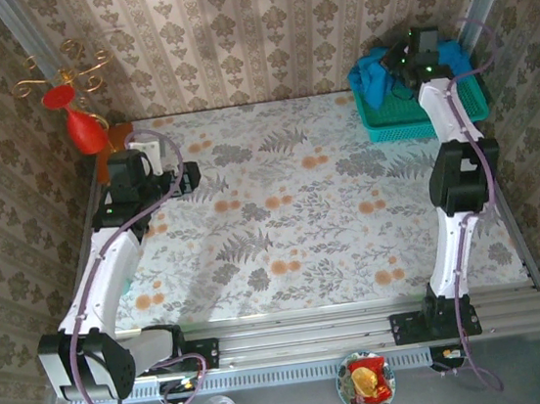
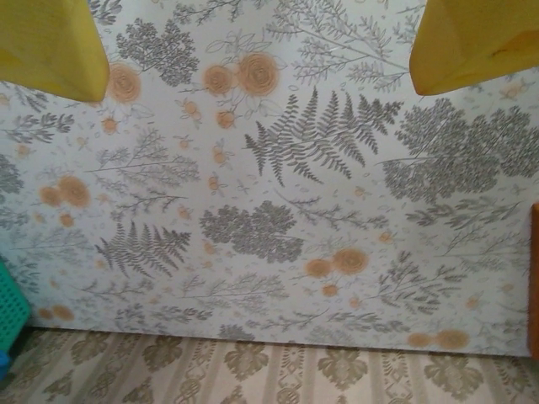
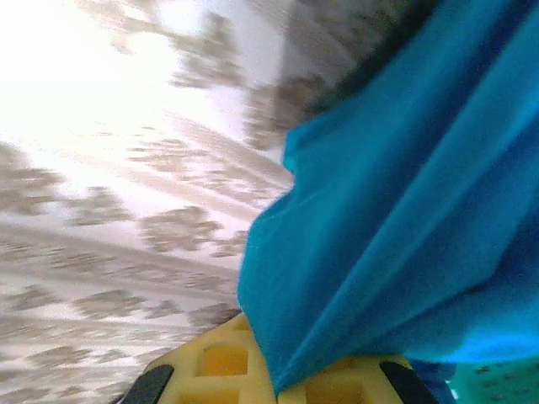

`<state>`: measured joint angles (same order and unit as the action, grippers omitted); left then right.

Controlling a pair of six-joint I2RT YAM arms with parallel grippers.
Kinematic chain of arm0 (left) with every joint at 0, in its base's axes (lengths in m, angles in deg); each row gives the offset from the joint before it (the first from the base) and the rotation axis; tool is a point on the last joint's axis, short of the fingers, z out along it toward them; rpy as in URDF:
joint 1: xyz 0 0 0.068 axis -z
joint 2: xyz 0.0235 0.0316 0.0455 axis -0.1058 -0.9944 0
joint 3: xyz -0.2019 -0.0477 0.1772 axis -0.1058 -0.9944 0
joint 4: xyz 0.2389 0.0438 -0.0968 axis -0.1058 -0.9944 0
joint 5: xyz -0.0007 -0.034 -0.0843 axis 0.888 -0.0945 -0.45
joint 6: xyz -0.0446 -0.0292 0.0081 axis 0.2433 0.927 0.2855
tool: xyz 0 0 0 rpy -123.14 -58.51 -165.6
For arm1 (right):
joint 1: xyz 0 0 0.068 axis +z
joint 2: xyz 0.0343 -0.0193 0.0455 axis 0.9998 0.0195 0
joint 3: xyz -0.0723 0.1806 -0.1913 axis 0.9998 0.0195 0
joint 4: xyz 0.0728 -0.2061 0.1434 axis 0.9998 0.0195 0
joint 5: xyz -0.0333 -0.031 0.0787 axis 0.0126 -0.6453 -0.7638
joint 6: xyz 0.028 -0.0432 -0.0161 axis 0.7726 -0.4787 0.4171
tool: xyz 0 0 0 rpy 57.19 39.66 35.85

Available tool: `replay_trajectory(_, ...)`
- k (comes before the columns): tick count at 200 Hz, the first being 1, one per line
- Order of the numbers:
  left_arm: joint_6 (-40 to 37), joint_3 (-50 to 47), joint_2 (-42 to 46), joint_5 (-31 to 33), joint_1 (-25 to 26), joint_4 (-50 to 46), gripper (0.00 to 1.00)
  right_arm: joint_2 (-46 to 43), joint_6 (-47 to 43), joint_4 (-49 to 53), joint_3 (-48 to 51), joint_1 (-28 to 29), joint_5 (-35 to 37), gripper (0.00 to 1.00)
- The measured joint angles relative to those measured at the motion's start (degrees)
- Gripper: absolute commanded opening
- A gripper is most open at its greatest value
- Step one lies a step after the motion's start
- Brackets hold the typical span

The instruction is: Fold the inside-out t-shirt

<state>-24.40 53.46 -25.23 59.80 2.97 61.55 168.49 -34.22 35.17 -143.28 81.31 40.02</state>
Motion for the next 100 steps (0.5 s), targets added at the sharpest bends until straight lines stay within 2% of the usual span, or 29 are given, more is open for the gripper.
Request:
replay_trajectory(56, 2.93, 2.67, -0.92, -4.7, 0.83, 3.72, 0.9, -14.62, -3.45, -0.28, 5.51, 3.06, -1.79, 0.0)
replay_trajectory(100, 4.61, 4.96, -0.66, -5.09, 1.01, 6.1, 0.88, -20.96, -6.71, 2.86, 5.49, 13.6, -1.95, 0.0)
